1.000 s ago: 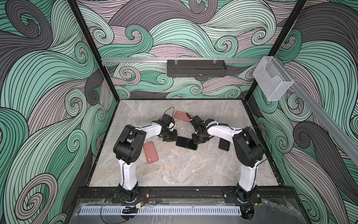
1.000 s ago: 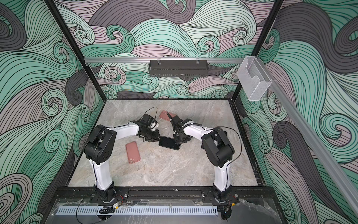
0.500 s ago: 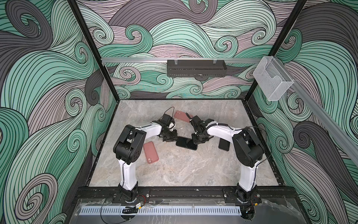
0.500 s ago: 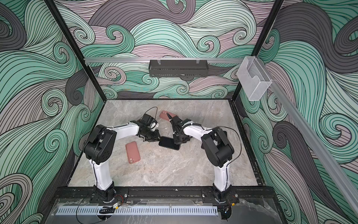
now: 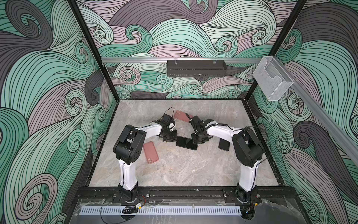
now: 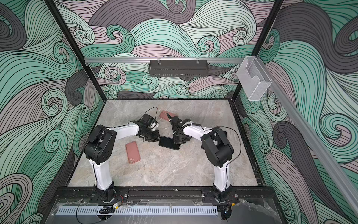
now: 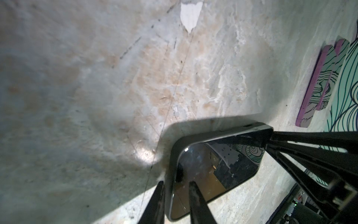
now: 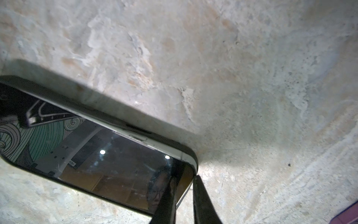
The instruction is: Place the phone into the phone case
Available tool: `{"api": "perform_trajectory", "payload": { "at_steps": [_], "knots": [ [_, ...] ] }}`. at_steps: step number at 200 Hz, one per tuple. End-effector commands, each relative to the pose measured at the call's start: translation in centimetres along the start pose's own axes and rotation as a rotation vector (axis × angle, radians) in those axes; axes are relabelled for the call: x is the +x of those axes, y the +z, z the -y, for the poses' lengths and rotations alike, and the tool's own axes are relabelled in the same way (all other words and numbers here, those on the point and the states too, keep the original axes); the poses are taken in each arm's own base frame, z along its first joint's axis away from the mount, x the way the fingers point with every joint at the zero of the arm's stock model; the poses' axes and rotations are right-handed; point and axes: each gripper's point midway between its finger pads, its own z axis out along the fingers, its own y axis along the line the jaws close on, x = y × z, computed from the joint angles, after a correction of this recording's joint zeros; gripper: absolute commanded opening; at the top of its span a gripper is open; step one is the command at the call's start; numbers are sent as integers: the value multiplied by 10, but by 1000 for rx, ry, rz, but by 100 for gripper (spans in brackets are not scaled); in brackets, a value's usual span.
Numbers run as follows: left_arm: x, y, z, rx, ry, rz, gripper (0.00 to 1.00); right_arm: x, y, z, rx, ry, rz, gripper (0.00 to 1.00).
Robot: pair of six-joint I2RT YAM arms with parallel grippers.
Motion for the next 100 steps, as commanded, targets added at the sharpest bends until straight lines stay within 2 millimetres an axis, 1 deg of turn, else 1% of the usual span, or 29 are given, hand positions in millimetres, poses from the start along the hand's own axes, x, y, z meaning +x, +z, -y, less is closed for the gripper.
{"api": "perform_trajectory", "payload": {
  "at_steps": [1, 26, 100],
  "knots": [
    [0, -9, 8, 15, 32, 2, 25, 108, 92, 58, 251, -3, -391, 17],
    [-2, -10, 10, 23, 37, 6, 25, 115, 96, 61, 264, 4, -408, 17],
    [-6, -11, 14, 38, 43, 12, 25, 121, 100, 63, 279, 12, -430, 15]
  ]
}}
